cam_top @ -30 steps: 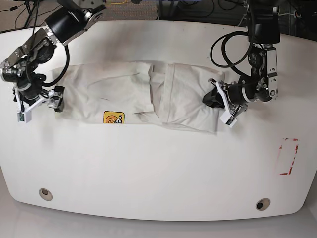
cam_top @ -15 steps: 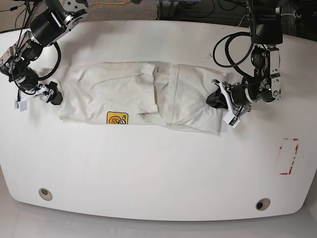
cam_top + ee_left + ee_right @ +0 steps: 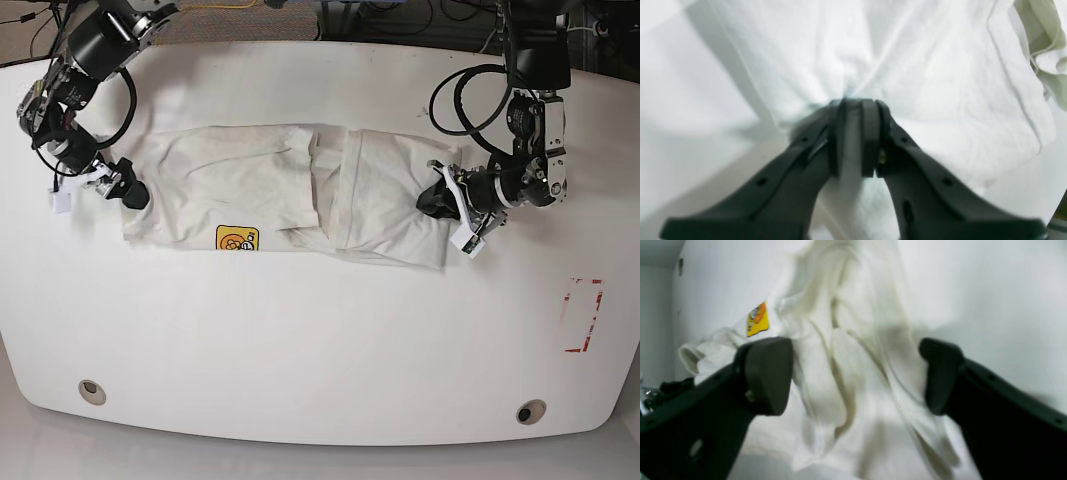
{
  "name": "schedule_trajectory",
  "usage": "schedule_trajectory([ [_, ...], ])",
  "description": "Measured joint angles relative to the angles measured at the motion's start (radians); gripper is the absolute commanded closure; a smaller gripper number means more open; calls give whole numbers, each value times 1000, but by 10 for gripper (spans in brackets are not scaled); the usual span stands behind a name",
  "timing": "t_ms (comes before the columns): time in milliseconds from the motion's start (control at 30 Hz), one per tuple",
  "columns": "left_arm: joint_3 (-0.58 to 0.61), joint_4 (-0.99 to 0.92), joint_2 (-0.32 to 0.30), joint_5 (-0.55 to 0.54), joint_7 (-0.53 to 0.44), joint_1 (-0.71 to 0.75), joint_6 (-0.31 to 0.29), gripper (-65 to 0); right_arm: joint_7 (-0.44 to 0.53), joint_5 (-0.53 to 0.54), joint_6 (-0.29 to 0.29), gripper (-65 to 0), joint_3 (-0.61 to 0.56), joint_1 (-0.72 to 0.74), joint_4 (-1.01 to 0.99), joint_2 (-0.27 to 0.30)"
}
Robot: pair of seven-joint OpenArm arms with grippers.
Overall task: Layout the t-shirt on the table in an organized manner, then fold the t-shirt properly
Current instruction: 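Move the right gripper to the opposite end of the shirt strip, then pinch the strip end with the right gripper and fold it inward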
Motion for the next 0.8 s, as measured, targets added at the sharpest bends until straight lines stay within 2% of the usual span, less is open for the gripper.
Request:
schedule_trajectory([
  [233,0,0,0,0,-4,0,0,-81,-3,32,-1,-555,-69,0,12,-16],
  [467,0,0,0,0,-6,0,0,-81,26,30,-2,-542,-79,0,13,-23],
  [533,0,0,0,0,-5,0,0,-81,32,24,-2,-501,-81,0,13,-24],
  [700,0,0,0,1,-5,0,0,-81,48,-41,-2,-346,-81,4,13,-23],
  [800,0,0,0,1,-6,0,0,-81,48,-80,-2,-320,-78,13,12,-24],
])
